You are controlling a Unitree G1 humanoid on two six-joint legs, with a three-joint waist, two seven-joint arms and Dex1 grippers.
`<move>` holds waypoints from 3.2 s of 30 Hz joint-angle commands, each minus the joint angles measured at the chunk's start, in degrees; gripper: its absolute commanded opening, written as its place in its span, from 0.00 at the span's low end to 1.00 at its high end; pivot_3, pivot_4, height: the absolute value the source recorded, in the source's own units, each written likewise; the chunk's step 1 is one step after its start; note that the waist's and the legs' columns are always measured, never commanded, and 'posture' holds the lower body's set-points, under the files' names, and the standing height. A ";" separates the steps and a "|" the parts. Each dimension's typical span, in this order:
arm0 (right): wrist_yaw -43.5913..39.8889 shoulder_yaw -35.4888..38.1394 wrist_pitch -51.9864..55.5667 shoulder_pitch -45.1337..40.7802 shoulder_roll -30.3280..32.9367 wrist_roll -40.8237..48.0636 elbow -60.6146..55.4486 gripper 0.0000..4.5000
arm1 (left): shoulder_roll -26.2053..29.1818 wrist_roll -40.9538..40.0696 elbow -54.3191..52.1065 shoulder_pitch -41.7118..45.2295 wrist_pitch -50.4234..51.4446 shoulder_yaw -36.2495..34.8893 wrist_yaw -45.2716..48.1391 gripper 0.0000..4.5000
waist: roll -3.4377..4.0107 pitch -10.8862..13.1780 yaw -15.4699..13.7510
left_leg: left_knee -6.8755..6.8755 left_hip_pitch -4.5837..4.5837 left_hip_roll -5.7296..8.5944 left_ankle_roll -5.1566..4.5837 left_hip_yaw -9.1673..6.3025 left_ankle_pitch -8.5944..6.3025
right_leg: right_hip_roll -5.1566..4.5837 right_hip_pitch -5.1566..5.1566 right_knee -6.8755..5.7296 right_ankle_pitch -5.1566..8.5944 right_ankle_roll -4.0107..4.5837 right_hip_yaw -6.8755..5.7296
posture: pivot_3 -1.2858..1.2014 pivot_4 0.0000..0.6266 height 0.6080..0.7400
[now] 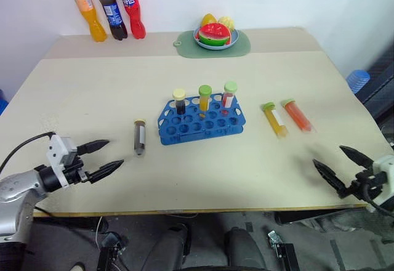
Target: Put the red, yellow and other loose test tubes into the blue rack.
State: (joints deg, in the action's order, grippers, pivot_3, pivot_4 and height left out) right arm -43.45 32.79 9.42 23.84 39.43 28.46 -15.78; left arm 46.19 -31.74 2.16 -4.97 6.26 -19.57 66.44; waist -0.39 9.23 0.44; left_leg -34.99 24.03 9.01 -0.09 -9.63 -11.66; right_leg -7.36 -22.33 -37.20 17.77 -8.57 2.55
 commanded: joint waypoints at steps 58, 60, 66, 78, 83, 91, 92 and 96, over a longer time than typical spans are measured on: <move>-8.77 -44.36 19.81 -97.37 3.78 -36.84 90.16 0.17 | -4.98 -7.67 -31.56 -5.01 14.54 2.03 -10.83 0.94 | 0.47 0.36 0.54 | -0.01 0.41 0.03 -0.08 0.14 0.13 | 0.13 -0.52 -0.14 -0.14 -0.19 0.03 | 0.52 0.24 1.00; -7.49 -44.00 13.00 -95.39 6.46 -37.59 88.02 0.17 | -5.25 -7.35 -30.33 -3.67 14.25 2.72 -10.65 0.94 | 0.54 0.40 0.52 | 0.01 0.41 0.03 -0.08 0.14 0.13 | 0.13 -0.52 -0.14 -0.14 -0.19 0.03 | 0.52 0.24 1.00; -14.82 -26.81 -0.30 -79.52 11.54 -21.58 65.20 0.17 | -6.95 -5.61 -26.11 0.02 12.64 5.72 -9.82 0.94 | 0.62 0.45 0.38 | 0.05 0.42 0.04 -0.09 0.16 0.12 | 0.12 -0.38 -0.08 -0.14 -0.20 0.03 | 0.52 0.24 1.00; 12.22 -18.21 2.53 -46.28 -17.09 -10.15 6.64 0.17 | -12.84 -0.81 -14.69 12.05 8.26 13.53 -8.47 0.94 | 0.65 0.41 0.29 | -0.17 0.40 -0.03 0.00 0.21 0.20 | 0.21 -0.48 -0.62 -0.14 -0.19 0.21 | 0.52 0.24 1.00; 16.96 -22.50 -1.04 -45.90 -23.44 -12.99 6.68 0.17 | -13.93 -1.03 -13.13 15.04 8.91 14.24 -8.72 0.94 | 0.63 0.40 0.28 | -0.17 0.38 -0.01 0.07 0.17 0.25 | 0.23 -0.73 -0.68 -0.15 -0.19 0.20 | 0.52 0.24 1.00; 17.22 -29.85 -6.86 -42.10 -28.74 -15.11 9.98 0.17 | -12.96 -1.78 -13.10 15.41 9.57 13.17 -8.19 0.94 | 0.62 0.39 0.54 | -0.10 0.38 -0.02 0.32 0.17 0.40 | 0.25 -0.83 -0.79 -0.13 -0.16 0.21 | 0.52 0.24 1.00; 17.21 -30.52 -7.59 -41.83 -29.18 -15.46 10.79 0.17 | -12.93 -1.79 -13.25 15.17 9.57 13.08 -8.22 0.94 | 0.62 0.39 0.55 | -0.10 0.38 -0.02 0.32 0.17 0.40 | 0.26 -0.83 -0.79 -0.13 -0.16 0.21 | 0.52 0.24 1.00; 17.48 -33.47 -11.20 -42.05 -31.68 -17.12 15.28 0.17 | -12.62 -1.83 -14.95 13.29 9.68 12.78 -8.42 0.94 | 0.62 0.39 0.56 | -0.11 0.37 -0.02 0.34 0.16 0.41 | 0.27 -0.83 -0.80 -0.13 -0.16 0.21 | 0.52 0.24 1.00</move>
State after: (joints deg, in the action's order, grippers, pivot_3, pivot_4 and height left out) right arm -26.17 0.02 0.84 -17.34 8.58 11.80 -0.50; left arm 32.80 -33.02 -10.28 8.64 16.01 -5.46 58.10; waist 0.23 9.62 1.01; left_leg -35.09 24.40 8.99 0.25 -9.48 -11.25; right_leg -7.08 -23.16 -38.01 17.64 -8.73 2.75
